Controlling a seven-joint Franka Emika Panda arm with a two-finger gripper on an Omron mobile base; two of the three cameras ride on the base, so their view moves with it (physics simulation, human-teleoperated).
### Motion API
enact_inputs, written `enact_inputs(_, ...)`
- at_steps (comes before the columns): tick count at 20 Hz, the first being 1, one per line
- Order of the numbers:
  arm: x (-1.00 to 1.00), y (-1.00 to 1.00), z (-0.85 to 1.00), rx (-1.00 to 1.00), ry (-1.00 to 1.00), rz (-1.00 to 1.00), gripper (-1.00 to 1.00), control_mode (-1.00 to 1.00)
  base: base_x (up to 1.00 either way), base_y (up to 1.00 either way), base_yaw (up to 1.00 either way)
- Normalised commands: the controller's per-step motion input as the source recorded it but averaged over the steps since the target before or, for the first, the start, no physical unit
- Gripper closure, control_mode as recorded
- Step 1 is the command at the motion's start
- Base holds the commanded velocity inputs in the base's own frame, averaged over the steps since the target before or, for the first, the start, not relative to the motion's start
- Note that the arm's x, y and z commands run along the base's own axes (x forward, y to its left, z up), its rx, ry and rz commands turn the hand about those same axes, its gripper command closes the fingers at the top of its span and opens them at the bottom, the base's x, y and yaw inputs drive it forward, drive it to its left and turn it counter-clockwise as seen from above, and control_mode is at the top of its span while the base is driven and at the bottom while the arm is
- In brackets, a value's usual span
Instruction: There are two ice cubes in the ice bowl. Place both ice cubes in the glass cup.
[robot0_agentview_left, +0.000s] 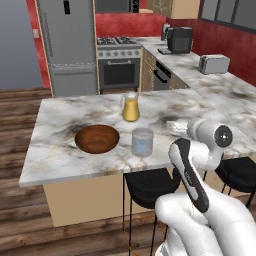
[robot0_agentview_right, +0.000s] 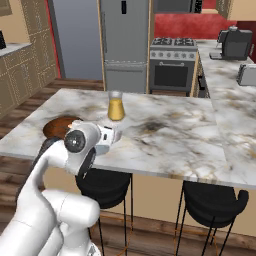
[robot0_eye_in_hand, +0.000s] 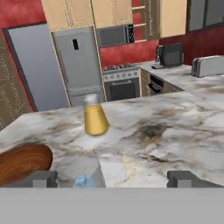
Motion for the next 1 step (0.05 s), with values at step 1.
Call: enact_inputs(1, 0.00, 0.00, 0.00, 0.00, 0.00, 0.00, -1.00, -1.00, 0.00, 0.00, 0.00)
